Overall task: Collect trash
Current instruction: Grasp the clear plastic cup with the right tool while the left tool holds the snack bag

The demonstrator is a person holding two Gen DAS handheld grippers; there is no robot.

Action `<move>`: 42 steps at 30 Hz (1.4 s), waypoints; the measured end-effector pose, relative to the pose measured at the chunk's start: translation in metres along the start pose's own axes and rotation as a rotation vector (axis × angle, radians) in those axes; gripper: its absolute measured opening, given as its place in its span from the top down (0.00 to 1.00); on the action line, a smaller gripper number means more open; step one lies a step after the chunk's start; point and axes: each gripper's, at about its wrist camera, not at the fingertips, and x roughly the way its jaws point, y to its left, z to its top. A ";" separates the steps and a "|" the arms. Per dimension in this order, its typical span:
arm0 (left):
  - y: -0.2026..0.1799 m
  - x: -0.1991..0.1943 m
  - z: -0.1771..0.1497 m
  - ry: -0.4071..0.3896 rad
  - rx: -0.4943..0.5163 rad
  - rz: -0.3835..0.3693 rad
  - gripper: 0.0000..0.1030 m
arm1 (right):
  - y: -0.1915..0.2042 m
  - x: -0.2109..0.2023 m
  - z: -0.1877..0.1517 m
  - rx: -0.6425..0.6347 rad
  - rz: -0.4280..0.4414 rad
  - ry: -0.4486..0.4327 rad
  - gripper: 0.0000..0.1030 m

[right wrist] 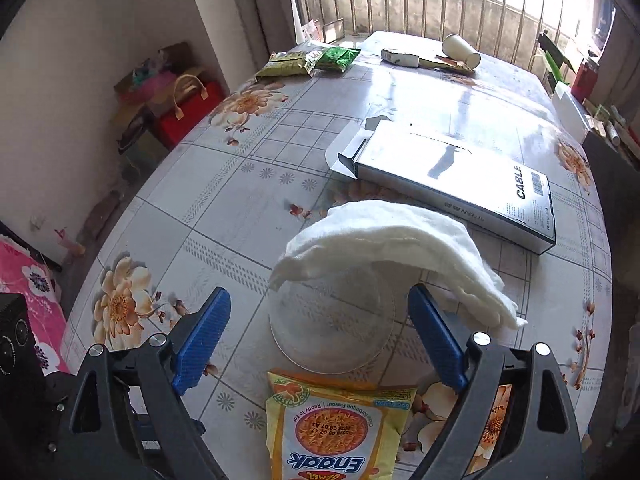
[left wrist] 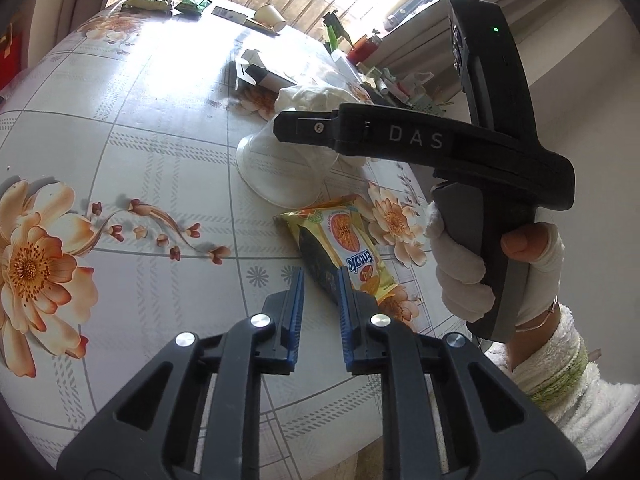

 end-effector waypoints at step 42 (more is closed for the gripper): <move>-0.005 0.045 0.005 0.074 -0.106 -0.051 1.00 | -0.060 0.009 -0.017 0.418 0.382 -0.054 0.35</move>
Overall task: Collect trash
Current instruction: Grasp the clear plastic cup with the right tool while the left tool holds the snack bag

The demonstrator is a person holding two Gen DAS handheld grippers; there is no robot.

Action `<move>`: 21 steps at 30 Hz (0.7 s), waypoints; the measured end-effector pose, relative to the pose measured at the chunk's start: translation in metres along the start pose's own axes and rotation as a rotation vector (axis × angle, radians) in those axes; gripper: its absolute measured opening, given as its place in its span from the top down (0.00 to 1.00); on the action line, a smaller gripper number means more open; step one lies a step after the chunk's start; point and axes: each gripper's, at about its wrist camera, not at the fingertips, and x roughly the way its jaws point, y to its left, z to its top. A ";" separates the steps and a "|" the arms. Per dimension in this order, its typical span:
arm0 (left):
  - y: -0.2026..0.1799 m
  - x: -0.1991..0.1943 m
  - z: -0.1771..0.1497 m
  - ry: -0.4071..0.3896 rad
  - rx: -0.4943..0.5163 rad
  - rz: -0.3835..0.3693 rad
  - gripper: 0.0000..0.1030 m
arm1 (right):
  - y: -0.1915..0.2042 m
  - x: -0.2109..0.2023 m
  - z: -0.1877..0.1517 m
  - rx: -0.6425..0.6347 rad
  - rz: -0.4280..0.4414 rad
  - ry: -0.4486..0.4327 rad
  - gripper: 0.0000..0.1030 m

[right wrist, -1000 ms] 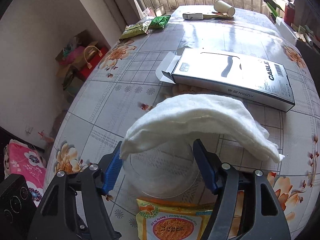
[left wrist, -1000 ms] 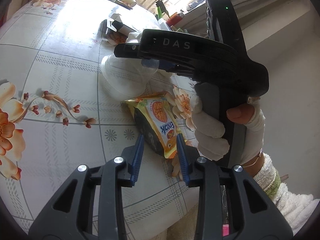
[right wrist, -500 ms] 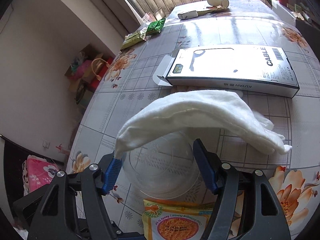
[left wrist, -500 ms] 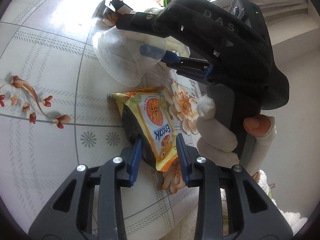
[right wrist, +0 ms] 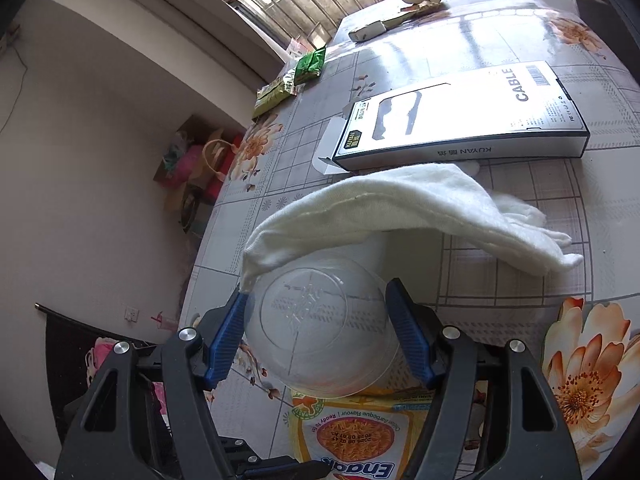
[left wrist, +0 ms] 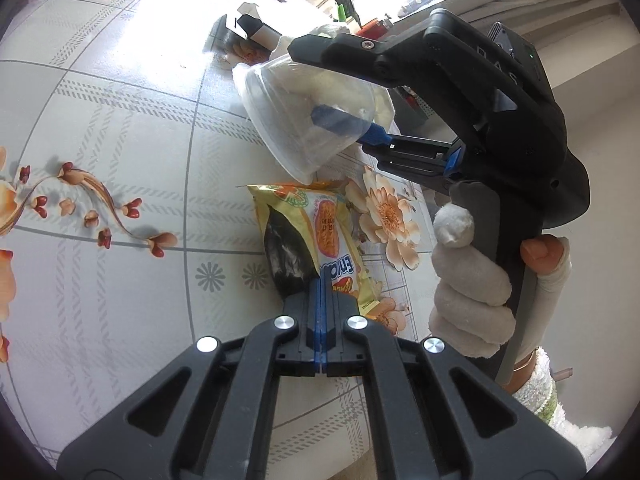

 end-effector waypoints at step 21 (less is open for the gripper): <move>-0.025 -0.071 -0.041 -0.044 0.135 0.109 1.00 | -0.046 -0.126 -0.094 0.240 0.121 -0.175 0.35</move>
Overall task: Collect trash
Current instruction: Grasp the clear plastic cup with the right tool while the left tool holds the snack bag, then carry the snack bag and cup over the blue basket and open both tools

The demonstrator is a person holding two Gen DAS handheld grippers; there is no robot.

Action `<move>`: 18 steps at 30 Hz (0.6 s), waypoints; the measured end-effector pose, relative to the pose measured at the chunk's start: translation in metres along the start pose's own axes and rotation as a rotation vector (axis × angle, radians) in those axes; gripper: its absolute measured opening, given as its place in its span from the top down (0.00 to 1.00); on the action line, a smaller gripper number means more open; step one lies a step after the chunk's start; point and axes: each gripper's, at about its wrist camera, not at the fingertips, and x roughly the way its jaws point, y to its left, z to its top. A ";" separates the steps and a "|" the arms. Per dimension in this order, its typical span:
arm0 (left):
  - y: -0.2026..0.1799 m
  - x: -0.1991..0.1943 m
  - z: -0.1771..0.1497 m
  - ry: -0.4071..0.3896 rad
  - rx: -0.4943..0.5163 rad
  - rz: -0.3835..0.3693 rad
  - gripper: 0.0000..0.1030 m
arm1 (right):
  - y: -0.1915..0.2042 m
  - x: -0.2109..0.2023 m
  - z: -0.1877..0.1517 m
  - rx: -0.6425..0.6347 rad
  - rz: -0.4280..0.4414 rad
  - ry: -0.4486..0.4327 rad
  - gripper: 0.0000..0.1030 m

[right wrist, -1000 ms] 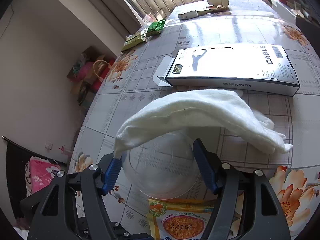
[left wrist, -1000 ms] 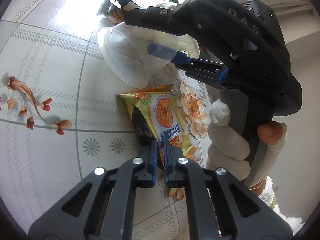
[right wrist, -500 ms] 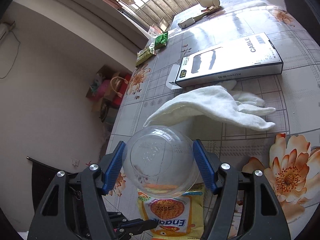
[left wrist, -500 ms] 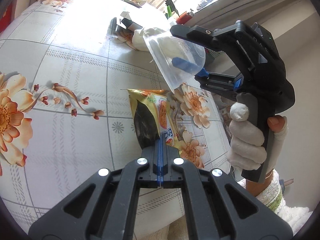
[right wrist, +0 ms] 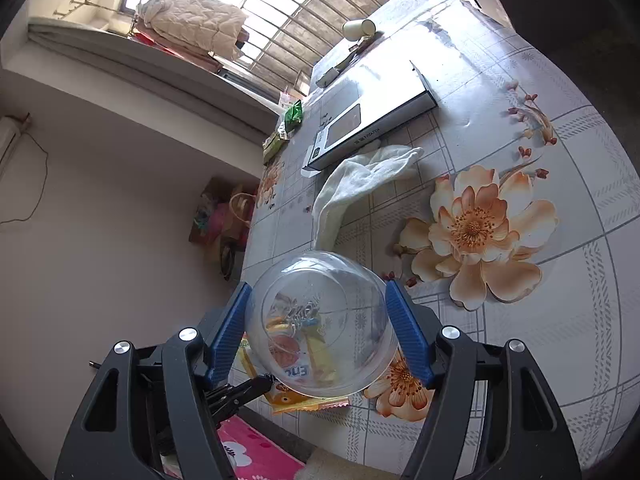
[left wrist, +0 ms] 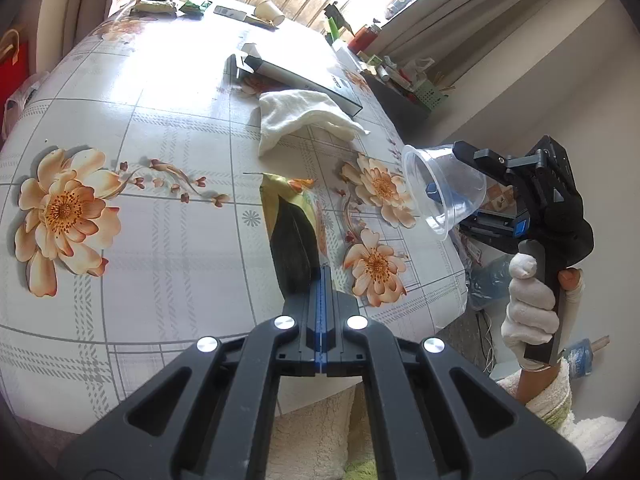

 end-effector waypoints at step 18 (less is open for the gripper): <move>-0.143 0.019 0.009 0.014 0.304 -0.051 1.00 | -0.103 -0.166 -0.082 0.242 0.111 -0.329 0.36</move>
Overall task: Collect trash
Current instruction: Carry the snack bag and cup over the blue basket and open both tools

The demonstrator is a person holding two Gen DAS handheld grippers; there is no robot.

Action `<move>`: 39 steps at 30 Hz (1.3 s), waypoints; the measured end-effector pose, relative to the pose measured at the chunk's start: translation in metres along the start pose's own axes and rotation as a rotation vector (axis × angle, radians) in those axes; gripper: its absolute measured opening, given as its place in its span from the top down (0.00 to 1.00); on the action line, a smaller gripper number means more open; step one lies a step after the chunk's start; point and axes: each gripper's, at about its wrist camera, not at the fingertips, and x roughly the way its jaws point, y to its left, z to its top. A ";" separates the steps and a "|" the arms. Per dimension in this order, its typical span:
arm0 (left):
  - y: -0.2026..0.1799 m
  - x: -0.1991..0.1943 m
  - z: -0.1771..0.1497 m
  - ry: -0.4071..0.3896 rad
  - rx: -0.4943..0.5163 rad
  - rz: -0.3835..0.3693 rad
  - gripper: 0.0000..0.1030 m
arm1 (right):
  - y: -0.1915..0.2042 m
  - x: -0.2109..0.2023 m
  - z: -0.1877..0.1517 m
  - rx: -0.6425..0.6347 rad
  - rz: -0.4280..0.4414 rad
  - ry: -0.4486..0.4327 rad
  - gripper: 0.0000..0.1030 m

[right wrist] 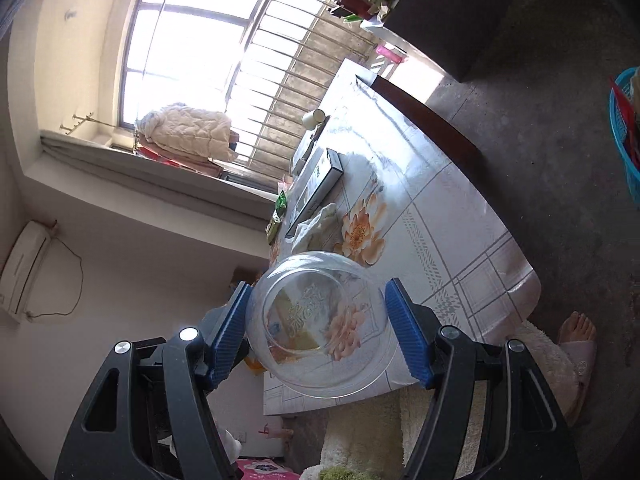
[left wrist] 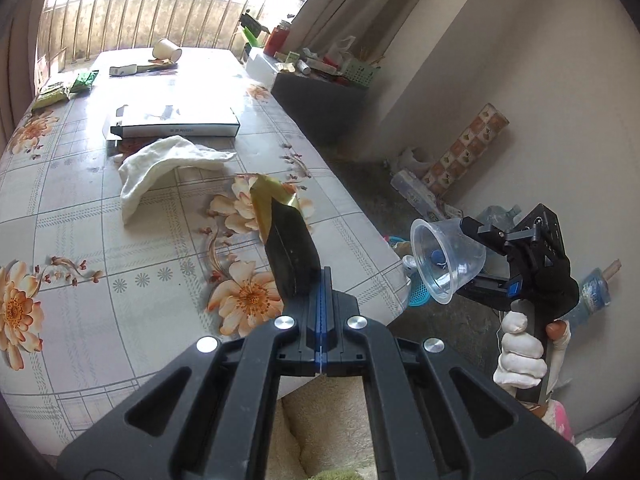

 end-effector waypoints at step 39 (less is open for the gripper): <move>-0.296 0.446 0.002 0.529 0.431 -0.148 0.79 | -0.365 -0.158 0.093 0.584 -0.484 -0.501 0.29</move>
